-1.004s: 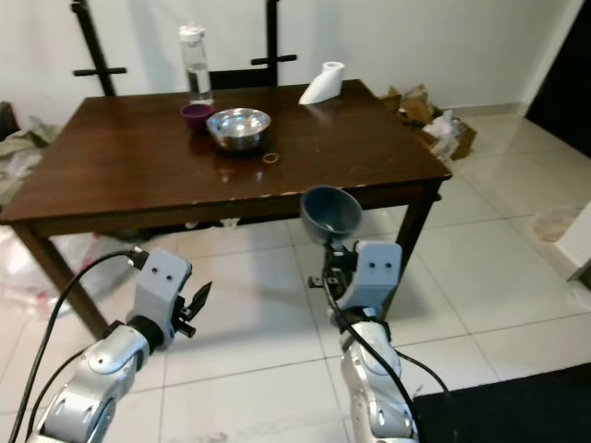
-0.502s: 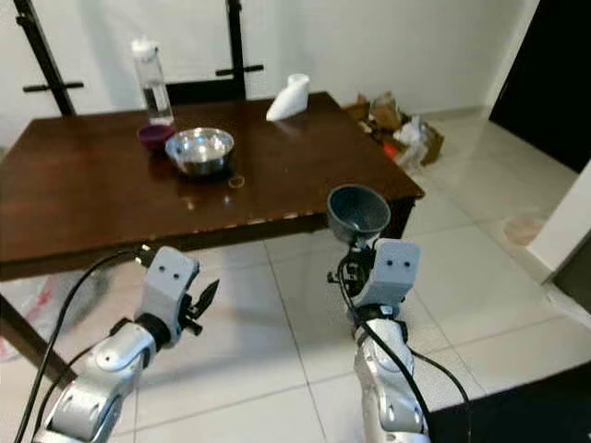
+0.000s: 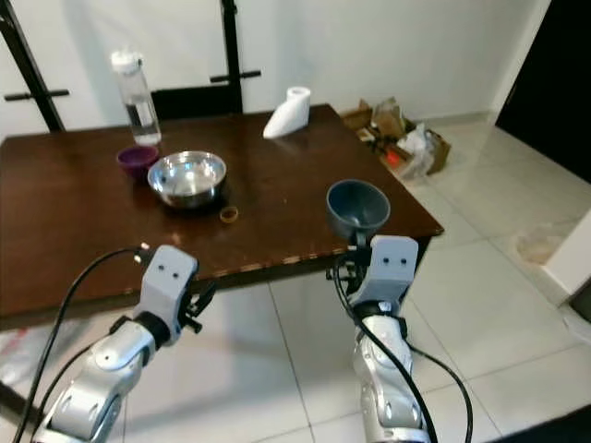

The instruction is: Setting the table

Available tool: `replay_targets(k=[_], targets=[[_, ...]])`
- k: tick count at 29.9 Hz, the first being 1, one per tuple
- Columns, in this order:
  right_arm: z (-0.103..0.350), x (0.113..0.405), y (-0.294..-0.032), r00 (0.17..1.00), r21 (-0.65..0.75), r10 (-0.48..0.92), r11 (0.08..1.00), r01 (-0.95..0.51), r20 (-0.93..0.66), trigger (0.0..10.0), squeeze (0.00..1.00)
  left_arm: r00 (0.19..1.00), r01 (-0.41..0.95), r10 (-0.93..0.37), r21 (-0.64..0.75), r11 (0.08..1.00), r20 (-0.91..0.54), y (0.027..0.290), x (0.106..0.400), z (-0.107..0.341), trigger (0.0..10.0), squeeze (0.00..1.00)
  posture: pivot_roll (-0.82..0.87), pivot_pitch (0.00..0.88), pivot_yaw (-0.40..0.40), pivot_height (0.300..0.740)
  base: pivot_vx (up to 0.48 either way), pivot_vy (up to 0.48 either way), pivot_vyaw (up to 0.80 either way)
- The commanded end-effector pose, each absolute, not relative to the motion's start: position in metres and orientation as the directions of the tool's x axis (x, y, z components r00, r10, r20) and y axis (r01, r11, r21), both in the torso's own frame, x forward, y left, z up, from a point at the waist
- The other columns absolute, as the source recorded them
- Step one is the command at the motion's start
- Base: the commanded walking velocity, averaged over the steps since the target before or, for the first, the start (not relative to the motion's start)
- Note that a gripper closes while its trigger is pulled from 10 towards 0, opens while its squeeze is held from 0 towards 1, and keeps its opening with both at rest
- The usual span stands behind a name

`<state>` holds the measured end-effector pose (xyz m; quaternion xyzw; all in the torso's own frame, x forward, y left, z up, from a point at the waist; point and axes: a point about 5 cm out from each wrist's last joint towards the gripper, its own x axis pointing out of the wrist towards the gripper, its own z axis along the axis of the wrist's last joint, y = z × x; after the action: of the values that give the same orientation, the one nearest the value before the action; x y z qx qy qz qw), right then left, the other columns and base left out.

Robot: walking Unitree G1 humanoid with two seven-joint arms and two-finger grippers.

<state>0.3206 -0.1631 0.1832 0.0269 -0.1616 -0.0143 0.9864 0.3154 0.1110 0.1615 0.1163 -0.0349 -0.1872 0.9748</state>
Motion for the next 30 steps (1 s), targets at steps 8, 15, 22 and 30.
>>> replay_targets(k=[8,15,22,30], targets=[[0.186,0.322,-0.163,0.941,0.051,-0.059,0.998,0.044,0.333,10.0,0.0,0.918,0.37,-0.394,0.246,0.896,0.051,0.113,0.314,0.168,10.0,0.0,0.07,0.079,0.102,0.74,0.48,0.0,0.0],[0.186,0.322,-0.166,0.939,0.043,-0.074,0.997,0.063,0.337,10.0,0.0,0.914,0.377,-0.402,0.248,0.893,0.059,0.112,0.314,0.169,10.0,0.0,0.06,0.081,0.103,0.74,0.48,0.0,0.0],[0.187,0.323,-0.169,0.937,0.038,-0.085,0.996,0.076,0.34,10.0,0.0,0.911,0.382,-0.409,0.249,0.89,0.061,0.111,0.314,0.169,10.0,0.0,0.06,0.083,0.105,0.74,0.48,0.0,0.0],[0.187,0.323,-0.17,0.936,0.032,-0.088,0.996,0.082,0.342,10.0,0.0,0.9,0.394,-0.431,0.304,0.867,0.062,0.108,0.31,0.17,10.0,0.0,0.06,0.083,0.105,0.74,0.312,0.0,0.0]])
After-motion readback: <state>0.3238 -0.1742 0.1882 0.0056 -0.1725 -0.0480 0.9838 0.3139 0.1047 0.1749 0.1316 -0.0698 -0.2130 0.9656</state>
